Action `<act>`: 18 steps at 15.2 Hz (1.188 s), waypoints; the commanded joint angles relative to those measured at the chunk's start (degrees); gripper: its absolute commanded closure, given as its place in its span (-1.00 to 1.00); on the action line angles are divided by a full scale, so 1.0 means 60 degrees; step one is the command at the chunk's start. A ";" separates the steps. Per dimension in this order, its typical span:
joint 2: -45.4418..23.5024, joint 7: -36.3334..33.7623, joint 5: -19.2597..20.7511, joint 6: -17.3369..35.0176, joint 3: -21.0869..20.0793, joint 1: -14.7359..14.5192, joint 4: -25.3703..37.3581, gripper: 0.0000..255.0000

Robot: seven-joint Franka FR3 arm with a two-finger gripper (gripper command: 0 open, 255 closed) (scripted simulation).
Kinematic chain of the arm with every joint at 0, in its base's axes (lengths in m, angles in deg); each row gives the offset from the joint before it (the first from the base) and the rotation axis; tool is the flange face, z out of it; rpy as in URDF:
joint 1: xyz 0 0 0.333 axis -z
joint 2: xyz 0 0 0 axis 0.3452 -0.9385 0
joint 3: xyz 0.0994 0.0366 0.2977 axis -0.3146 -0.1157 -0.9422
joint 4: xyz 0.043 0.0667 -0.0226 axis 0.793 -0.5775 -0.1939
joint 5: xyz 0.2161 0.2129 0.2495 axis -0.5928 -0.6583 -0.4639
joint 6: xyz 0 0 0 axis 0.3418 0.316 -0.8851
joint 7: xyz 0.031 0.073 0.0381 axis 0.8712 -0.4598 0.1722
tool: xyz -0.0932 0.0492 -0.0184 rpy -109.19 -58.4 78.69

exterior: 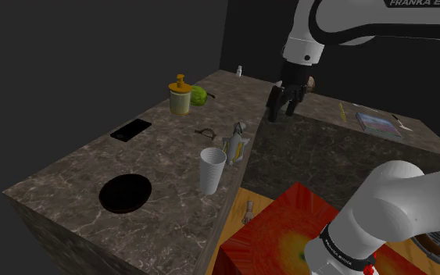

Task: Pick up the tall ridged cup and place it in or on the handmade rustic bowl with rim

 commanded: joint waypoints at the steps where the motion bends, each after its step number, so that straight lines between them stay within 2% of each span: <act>1: 0.0000 0.0000 0.0000 0.0000 0.0000 0.0000 0.0000 -1.00; 11: -0.1685 -0.2542 -0.0731 0.2381 -0.2265 -0.0496 -0.0275 -1.00; 15: -0.2797 -0.3656 -0.0655 0.3306 -0.3187 -0.0512 0.0030 -1.00; 18: -0.3773 -0.4585 -0.0360 0.3936 -0.3872 -0.0441 0.0412 -1.00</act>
